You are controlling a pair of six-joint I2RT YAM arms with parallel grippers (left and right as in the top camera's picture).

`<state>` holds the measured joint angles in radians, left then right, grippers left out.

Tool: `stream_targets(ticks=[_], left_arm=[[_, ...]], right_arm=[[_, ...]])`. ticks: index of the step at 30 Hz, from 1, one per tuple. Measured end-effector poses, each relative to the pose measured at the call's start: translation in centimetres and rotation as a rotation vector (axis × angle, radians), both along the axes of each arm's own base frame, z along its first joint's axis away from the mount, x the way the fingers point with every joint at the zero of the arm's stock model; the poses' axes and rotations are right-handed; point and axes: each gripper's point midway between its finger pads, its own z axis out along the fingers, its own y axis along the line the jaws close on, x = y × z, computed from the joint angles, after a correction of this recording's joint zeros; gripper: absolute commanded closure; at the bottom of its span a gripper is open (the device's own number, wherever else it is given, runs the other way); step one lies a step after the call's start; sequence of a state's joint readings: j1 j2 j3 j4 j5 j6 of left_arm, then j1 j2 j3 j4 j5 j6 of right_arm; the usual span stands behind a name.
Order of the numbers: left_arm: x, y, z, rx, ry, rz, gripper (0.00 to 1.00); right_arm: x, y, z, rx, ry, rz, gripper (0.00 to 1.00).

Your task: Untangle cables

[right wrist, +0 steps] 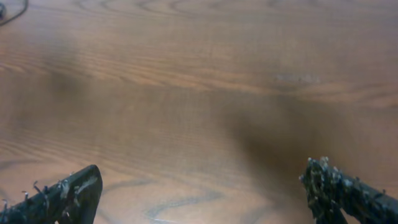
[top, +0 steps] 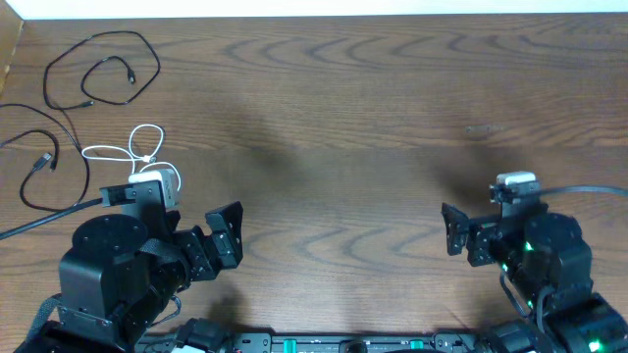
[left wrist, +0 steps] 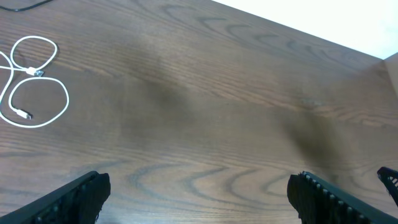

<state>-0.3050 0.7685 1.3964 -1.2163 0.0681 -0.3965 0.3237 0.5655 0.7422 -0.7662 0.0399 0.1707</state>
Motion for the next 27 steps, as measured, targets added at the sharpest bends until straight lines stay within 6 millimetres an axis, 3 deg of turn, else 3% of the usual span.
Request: stream_targets(ticks=[17, 27], left_arm=[[0.0, 0.0, 0.0, 0.001, 0.0, 0.0, 0.04], [0.0, 0.0, 0.0, 0.001, 0.0, 0.0, 0.04]], right_arm=[[-0.8, -2.2, -2.1, -0.007, -0.296, 0.0, 0.01], [-0.2, -2.6, -2.6, 0.0, -0.447, -0.024, 0.01]])
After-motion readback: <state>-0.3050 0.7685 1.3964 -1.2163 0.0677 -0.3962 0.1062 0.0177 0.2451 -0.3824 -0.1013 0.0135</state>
